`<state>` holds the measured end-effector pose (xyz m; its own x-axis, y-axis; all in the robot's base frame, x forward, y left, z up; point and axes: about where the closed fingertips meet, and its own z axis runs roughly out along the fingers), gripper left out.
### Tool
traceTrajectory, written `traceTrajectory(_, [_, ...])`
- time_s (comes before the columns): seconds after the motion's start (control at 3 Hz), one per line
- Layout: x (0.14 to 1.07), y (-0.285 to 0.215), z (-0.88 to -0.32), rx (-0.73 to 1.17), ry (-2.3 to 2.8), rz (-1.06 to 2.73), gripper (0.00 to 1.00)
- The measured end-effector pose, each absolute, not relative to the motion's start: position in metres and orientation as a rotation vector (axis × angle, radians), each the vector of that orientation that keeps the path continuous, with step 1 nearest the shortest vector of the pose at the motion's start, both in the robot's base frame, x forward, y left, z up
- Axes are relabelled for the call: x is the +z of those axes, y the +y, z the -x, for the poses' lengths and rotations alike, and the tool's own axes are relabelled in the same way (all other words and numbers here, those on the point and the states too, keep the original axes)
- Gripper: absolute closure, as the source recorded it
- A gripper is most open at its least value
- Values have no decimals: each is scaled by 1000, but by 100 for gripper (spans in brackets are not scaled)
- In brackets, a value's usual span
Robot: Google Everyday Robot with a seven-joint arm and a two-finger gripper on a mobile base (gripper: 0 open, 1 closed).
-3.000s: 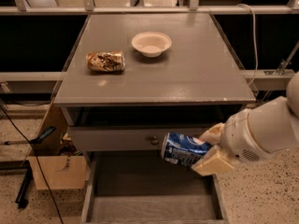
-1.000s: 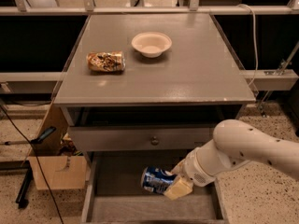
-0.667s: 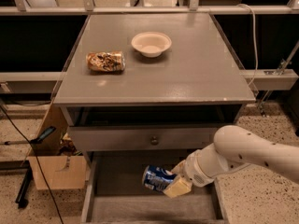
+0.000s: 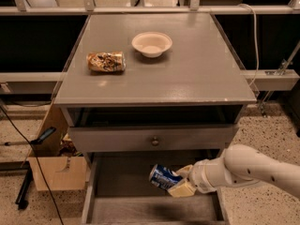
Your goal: Place pepsi can into middle drawer
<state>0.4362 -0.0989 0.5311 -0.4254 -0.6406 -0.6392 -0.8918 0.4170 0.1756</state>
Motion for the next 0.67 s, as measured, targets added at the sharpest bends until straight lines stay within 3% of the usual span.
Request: traceTrajectory(0.67, [524,-95,-438,710,2208,1301,100])
